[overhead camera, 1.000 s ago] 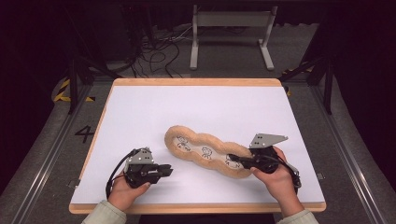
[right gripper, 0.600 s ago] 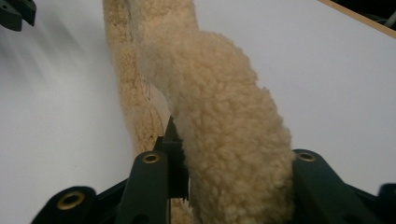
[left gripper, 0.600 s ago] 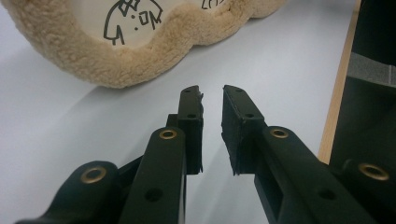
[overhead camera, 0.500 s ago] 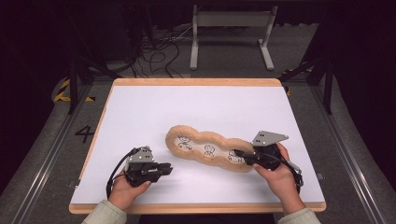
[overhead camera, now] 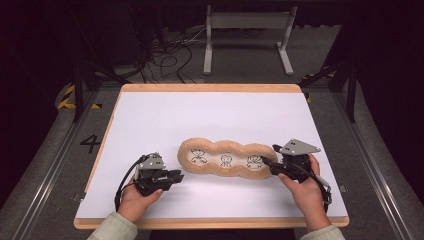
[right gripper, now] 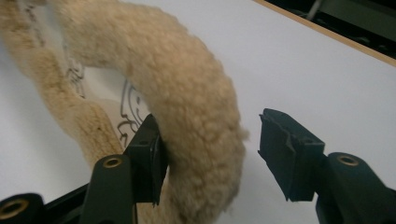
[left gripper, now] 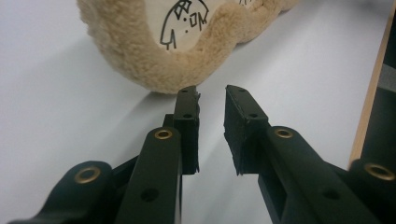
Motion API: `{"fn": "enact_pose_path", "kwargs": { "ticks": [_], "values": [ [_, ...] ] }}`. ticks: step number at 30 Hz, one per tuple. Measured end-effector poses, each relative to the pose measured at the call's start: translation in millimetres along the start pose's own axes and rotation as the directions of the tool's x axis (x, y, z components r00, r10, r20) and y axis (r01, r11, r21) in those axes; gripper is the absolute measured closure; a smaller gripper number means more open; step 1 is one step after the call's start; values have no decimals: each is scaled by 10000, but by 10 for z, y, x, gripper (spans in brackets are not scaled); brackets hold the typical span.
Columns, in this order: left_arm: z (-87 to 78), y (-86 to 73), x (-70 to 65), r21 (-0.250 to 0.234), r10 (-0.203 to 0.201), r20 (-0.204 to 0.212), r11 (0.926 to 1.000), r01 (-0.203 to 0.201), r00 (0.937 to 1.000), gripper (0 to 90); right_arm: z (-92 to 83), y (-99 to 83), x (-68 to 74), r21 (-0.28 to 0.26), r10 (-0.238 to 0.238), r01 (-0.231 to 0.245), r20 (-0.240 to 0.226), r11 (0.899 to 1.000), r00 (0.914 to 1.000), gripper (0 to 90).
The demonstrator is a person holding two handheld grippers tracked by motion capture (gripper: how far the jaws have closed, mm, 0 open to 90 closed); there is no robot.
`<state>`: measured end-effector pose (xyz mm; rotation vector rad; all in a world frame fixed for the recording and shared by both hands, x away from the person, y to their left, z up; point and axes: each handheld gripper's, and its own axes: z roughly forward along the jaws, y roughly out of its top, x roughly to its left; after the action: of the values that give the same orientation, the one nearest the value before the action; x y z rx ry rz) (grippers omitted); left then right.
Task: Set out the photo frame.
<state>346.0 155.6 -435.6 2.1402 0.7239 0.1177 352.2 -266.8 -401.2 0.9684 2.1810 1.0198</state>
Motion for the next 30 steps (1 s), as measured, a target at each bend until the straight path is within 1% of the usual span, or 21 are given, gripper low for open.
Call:
{"fn": "enact_pose_path", "kwargs": {
  "ticks": [1,4,8,9,11,12,15,16,19,22,23,24,25,26,28,30],
  "values": [
    [2,2,-1,10,-2,-5,10000,2,10000,755,-6,-15,-17,34,112,-113,155,9999,9998,435],
    [9,5,6,20,2,-52,10000,-2,10000,753,1,-63,-64,-12,410,-410,321,9992,9986,405],
    [0,2,13,12,-49,-116,10000,49,9999,753,14,-89,-76,64,493,-497,502,9987,9975,386],
    [-3,-1,12,-19,-98,-107,10000,98,9999,752,16,-92,-78,37,558,-561,483,9984,9973,386],
    [-7,-3,16,-46,-86,-128,10000,85,9999,752,14,-91,-75,35,538,-541,478,9985,9974,387],
    [-9,-4,17,-60,-93,-140,9999,92,9999,752,13,-90,-73,29,534,-536,452,9986,9975,387],
    [-32,-10,22,-134,-89,-189,9999,87,9998,749,0,-80,-47,-43,518,-517,165,9987,9985,366],
    [-43,-13,20,-192,-140,-194,9997,136,9997,747,-15,-74,-37,-103,499,-498,97,9987,9987,357],
    [-91,-23,18,-328,-62,-330,9994,51,9994,724,-85,-63,-33,-262,548,-550,-78,9981,9985,344],
    [-133,-43,17,-381,-50,-490,9993,31,9988,708,-167,-63,-54,-363,616,-627,-302,9974,9976,326],
    [-145,-50,18,-407,-58,-527,9992,37,9986,700,-202,-63,-62,-373,606,-618,-320,9974,9976,320],
    [-145,-50,18,-407,-58,-527,9992,37,9986,692,-202,-63,-62,-373,606,-618,-320,9974,9976,320],
    [-172,-65,23,-476,-33,-662,9989,2,9978,692,-223,-63,-70,-380,591,-604,-354,9974,9976,316],
    [-193,-76,22,-515,-71,-749,9987,32,9972,678,-269,-64,-88,-469,627,-647,-429,9968,9971,317],
    [-243,-99,34,-623,-117,-911,9980,60,9958,666,-323,-65,-115,-601,652,-675,-397,9959,9971,317],
    [-277,-113,52,-757,-201,-997,9971,125,9948,654,-386,-70,-157,-703,772,-804,-462,9943,9959,317]
  ]
}}
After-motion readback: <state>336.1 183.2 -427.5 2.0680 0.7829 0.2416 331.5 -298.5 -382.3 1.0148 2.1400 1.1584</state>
